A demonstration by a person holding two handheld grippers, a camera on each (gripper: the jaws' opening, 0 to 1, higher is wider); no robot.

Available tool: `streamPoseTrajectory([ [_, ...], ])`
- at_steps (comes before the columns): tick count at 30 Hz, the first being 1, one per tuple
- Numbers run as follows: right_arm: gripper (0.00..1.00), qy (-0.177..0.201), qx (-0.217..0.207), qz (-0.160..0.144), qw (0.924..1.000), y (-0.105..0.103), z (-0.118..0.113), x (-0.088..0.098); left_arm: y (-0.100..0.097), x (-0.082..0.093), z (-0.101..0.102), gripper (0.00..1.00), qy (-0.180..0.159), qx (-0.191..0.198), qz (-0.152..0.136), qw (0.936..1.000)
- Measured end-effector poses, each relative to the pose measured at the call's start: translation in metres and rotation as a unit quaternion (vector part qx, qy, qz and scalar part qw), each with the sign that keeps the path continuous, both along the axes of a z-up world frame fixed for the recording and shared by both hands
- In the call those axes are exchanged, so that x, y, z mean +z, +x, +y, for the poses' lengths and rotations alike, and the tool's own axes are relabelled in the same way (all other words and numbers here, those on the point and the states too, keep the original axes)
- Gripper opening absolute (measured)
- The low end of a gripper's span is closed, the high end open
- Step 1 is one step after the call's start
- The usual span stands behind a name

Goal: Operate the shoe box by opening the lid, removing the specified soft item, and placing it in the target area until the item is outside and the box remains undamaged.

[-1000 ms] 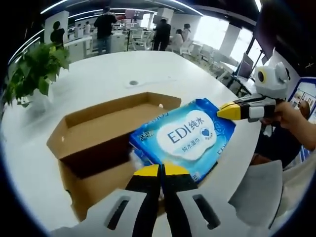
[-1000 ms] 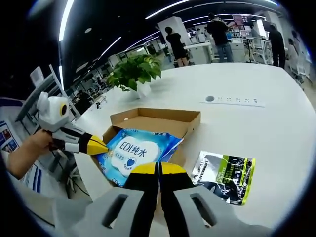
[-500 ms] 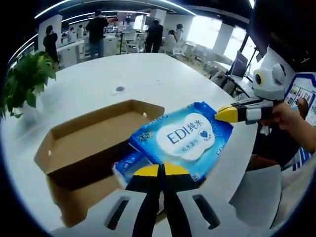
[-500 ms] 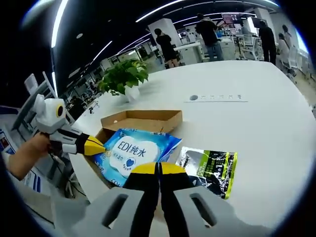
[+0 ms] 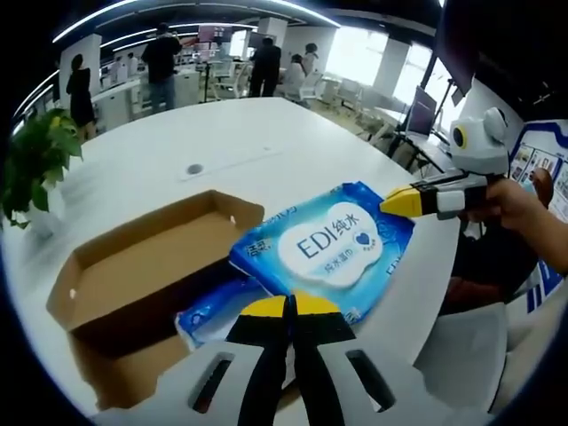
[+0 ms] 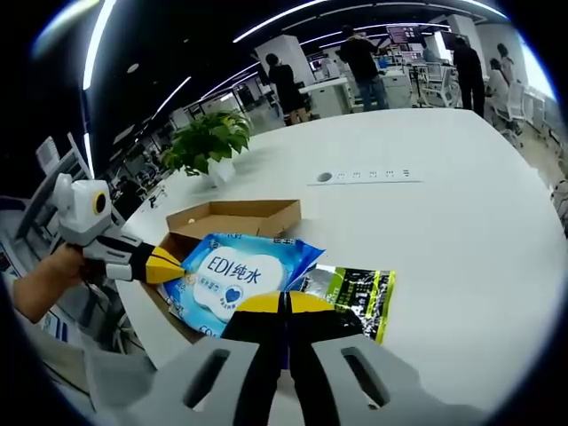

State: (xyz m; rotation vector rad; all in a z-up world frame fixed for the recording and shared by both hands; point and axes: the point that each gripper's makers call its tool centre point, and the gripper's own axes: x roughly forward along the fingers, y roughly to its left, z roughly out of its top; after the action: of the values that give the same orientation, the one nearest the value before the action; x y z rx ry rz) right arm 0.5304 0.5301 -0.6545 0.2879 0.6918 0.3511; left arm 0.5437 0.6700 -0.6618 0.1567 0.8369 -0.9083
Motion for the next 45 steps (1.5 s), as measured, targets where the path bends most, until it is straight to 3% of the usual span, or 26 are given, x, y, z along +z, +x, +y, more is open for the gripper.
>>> streamPoseTrajectory([
  [21,0.0,-0.006,-0.041,0.014,0.999,-0.002,-0.046,-0.014,-0.001,-0.011,-0.045,0.0,-0.001,-0.024,-0.002,0.9997],
  [45,0.0,-0.035,-0.037,0.055,0.9972,0.019,-0.067,-0.058,0.015,-0.054,-0.07,0.0,0.065,-0.075,0.012,0.995],
])
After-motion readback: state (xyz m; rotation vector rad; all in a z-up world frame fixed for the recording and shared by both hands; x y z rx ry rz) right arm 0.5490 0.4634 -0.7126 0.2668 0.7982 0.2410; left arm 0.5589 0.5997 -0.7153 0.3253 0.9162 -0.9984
